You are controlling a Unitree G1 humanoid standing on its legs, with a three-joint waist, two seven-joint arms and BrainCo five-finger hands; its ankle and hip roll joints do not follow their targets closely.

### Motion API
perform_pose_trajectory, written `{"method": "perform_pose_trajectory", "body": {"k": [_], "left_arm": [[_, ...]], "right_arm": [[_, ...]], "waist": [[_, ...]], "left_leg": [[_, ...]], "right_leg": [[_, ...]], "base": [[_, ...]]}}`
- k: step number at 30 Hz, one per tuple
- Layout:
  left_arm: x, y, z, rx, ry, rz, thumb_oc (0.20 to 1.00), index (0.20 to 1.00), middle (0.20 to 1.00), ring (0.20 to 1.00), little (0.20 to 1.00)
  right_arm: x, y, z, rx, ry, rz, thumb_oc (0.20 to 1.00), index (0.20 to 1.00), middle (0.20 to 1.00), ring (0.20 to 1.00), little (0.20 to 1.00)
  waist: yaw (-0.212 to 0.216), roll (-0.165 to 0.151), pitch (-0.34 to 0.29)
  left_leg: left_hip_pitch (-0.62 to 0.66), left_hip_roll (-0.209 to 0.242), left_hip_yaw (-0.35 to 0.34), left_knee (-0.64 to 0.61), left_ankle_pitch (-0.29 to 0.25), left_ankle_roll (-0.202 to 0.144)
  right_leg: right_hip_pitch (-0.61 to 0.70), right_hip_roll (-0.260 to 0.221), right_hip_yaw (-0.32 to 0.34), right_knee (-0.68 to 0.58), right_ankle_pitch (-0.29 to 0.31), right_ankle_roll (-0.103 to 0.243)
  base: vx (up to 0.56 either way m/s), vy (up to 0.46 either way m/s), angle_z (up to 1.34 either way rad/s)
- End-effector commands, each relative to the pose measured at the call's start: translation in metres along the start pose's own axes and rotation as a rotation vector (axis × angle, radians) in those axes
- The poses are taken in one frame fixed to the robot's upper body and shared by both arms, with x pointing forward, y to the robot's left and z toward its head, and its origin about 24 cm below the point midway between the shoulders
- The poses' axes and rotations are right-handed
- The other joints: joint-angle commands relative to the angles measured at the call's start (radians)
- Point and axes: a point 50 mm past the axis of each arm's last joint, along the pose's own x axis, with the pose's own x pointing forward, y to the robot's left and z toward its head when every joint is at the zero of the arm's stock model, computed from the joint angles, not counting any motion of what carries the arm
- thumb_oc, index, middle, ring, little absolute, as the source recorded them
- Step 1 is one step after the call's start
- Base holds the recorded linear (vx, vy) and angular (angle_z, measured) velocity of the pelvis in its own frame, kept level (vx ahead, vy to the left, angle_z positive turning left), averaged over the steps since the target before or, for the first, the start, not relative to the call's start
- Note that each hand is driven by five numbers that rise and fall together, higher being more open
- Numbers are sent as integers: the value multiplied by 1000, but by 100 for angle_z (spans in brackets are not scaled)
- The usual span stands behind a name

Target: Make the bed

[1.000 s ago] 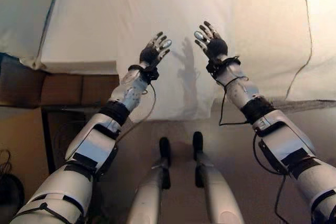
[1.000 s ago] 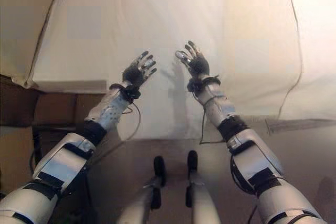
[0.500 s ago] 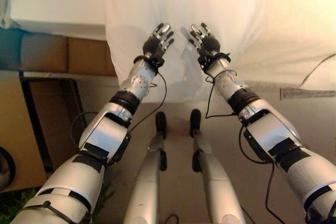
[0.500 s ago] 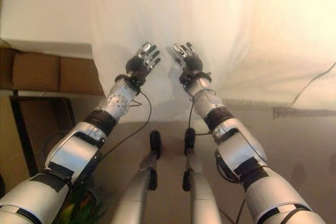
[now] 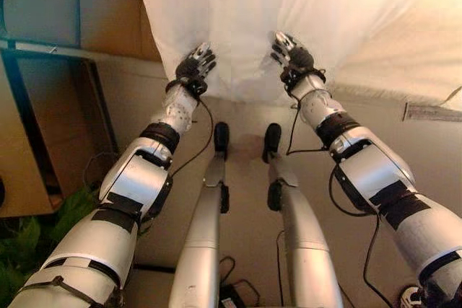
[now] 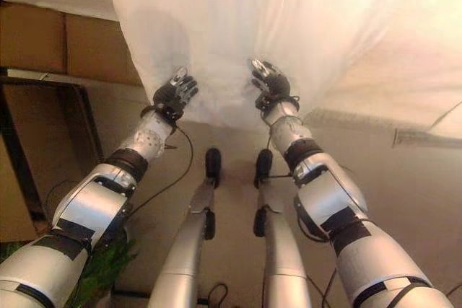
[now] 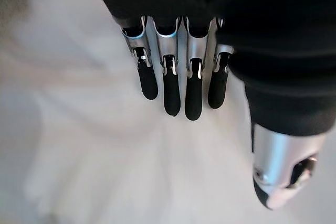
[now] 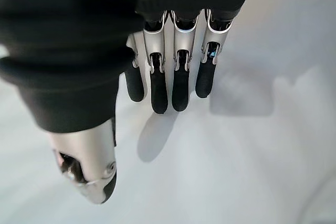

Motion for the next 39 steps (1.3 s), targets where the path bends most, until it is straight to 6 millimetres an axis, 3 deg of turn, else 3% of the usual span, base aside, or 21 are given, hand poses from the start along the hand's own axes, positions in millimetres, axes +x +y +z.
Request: {"method": "perform_pose_trajectory", "body": {"k": [1, 2, 3, 5, 7, 8, 9, 10, 13, 20, 23, 24, 27, 29, 31, 35, 39], "left_arm": [[-1, 22, 19, -12, -73, 107, 1000, 1000, 1000, 1000, 1000], [-1, 22, 18, -11, -72, 108, 1000, 1000, 1000, 1000, 1000], [-3, 37, 16, 11, -69, 147, 1000, 1000, 1000, 1000, 1000], [-5, 47, 12, 23, -55, 179, 1000, 1000, 1000, 1000, 1000], [-10, 69, 10, 51, -47, 249, 1000, 1000, 1000, 1000, 1000], [-13, 76, 6, 65, -45, 274, 1000, 1000, 1000, 1000, 1000], [-19, 94, 0, 118, -33, 349, 1000, 1000, 1000, 1000, 1000], [-19, 94, -1, 121, -31, 350, 1000, 1000, 1000, 1000, 1000], [-31, 122, -9, 195, -9, 447, 1000, 1000, 1000, 1000, 1000], [-73, 186, -41, 256, 68, 671, 1000, 1000, 1000, 1000, 1000], [-91, 202, -57, 278, 92, 722, 1000, 1000, 1000, 1000, 1000], [-107, 218, -64, 326, 104, 768, 1000, 1000, 1000, 1000, 1000], [-123, 231, -69, 416, 133, 797, 1000, 1000, 1000, 1000, 1000], [-144, 249, -69, 547, 140, 817, 1000, 1000, 1000, 1000, 1000], [-166, 262, -74, 628, 171, 837, 1000, 1000, 1000, 1000, 1000], [-196, 278, -84, 786, 265, 796, 1000, 1000, 1000, 1000, 1000], [-226, 288, -111, 915, 476, 687, 1000, 1000, 1000, 1000, 1000]], "right_arm": [[2, -17, 8, -71, -30, -67, 1000, 1000, 1000, 1000, 1000], [2, -17, 8, -72, -30, -67, 1000, 1000, 1000, 1000, 1000], [1, -39, 4, -125, -16, -128, 1000, 1000, 1000, 1000, 1000], [0, -48, 2, -139, -10, -153, 1000, 1000, 1000, 1000, 1000], [-3, -75, -2, -195, 3, -245, 1000, 1000, 1000, 1000, 1000], [-5, -81, -7, -183, 9, -257, 1000, 1000, 1000, 1000, 1000], [-12, -108, -20, -197, 42, -331, 1000, 1000, 1000, 1000, 1000], [-13, -109, -21, -199, 44, -332, 1000, 1000, 1000, 1000, 1000], [-29, -150, -39, -197, 95, -449, 1000, 1000, 1000, 1000, 1000], [-92, -245, -83, -183, 216, -745, 1000, 1000, 1000, 1000, 1000], [-120, -274, -92, -234, 249, -844, 1000, 1000, 1000, 1000, 1000], [-134, -285, -93, -332, 239, -864, 1000, 1000, 1000, 1000, 1000], [-145, -293, -92, -476, 251, -859, 1000, 1000, 1000, 1000, 1000], [-155, -301, -86, -749, 273, -779, 1000, 1000, 1000, 1000, 1000], [-163, -304, -80, -883, 256, -724, 1000, 1000, 1000, 1000, 1000], [-184, -307, -94, -893, 301, -647, 1000, 1000, 1000, 1000, 1000], [-212, -313, -129, -818, 467, -600, 1000, 1000, 1000, 1000, 1000]], "waist": [[10, 32, 51], [10, 33, 51], [8, 33, 51], [8, 31, 51], [5, 33, 51], [2, 33, 51], [-4, 33, 51], [-3, 33, 51], [-11, 35, 51], [-25, 32, 51], [-29, 33, 51], [-32, 31, 51], [-34, 28, 50], [-34, 18, 40], [-33, 13, 4], [-32, 11, -77], [-34, 16, -163]], "left_leg": [[22, -61, 31, 98, -144, -7], [23, -61, 31, 98, -145, -7], [29, -64, 32, 98, -146, -5], [36, -63, 33, 95, -146, -4], [49, -64, 34, 87, -144, -5], [61, -64, 37, 81, -142, -4], [74, -64, 41, 78, -141, -3], [78, -64, 42, 78, -141, -3], [97, -66, 45, 73, -139, -1], [185, -69, 52, 53, -137, 4], [258, -71, 51, 40, -135, 5], [326, -69, 50, 20, -130, 3], [419, -68, 50, -10, -125, 2], [522, -64, 56, -55, -88, 2], [597, -61, 55, -76, -90, 3], [729, -55, 46, -130, -87, 2], [836, -53, 50, -182, -82, -3]], "right_leg": [[54, 5, 36, 17, -81, 105], [55, 5, 37, 17, -81, 105], [59, 5, 37, 17, -79, 105], [65, 5, 37, 14, -79, 105], [73, 7, 37, 10, -78, 106], [83, 7, 39, 7, -76, 106], [94, 9, 41, 8, -75, 106], [97, 9, 42, 8, -76, 106], [115, 8, 40, 11, -77, 105], [194, 8, 40, 17, -87, 105], [268, 6, 34, 12, -93, 104], [335, 8, 30, 4, -97, 105], [422, 9, 26, -10, -101, 105], [528, 10, 8, -49, -77, 102], [600, 12, 3, -66, -84, 106], [734, 17, 1, -113, -95, 115], [843, 29, 4, -182, -88, 124]], "base": [[0, 0, 0], [0, 0, 0], [0, 0, 0], [0, 0, 0], [0, 0, 0], [-30, 44, -1], [-27, 32, -2], [-31, 35, -3], [-28, 25, -4], [-35, 23, -3], [-35, 9, -3], [0, 0, 0], [3, -1, -3], [-31, -29, -12], [83, -26, -8], [110, -39, -3], [72, -20, 3]]}}
